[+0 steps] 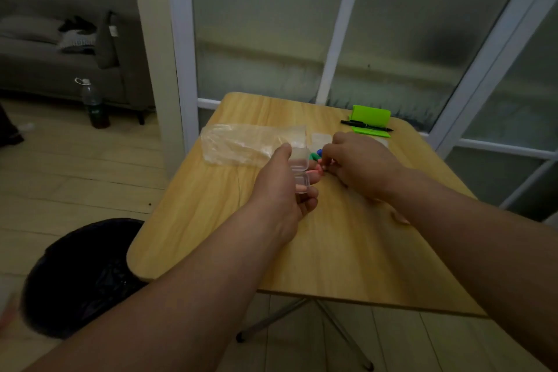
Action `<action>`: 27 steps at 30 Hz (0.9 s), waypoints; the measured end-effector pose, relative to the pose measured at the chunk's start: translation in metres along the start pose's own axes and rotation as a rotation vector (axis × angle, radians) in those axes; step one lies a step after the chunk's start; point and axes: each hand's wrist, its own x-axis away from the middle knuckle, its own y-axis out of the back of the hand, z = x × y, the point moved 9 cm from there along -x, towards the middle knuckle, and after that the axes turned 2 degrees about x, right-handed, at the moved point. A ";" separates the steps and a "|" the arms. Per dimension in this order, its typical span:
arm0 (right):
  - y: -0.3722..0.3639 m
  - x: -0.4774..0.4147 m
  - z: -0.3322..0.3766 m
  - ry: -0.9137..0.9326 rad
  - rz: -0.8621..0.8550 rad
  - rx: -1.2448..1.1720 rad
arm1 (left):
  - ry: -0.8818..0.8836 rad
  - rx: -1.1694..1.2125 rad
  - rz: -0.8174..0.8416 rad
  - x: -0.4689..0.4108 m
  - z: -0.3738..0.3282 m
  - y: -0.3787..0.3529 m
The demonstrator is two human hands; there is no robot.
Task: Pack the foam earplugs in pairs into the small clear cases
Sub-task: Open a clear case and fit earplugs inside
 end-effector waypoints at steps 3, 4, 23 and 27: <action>0.001 0.004 -0.002 -0.010 -0.001 -0.036 | 0.003 -0.004 -0.003 -0.001 0.001 0.001; 0.004 0.007 -0.005 -0.026 -0.011 -0.062 | 0.003 -0.006 -0.004 -0.001 0.001 0.001; 0.036 0.123 -0.012 -0.494 -0.241 -0.733 | 0.023 -0.154 0.094 0.010 0.022 -0.017; 0.042 0.134 -0.008 -0.502 -0.305 -0.862 | 0.041 -0.145 0.181 0.015 0.032 -0.032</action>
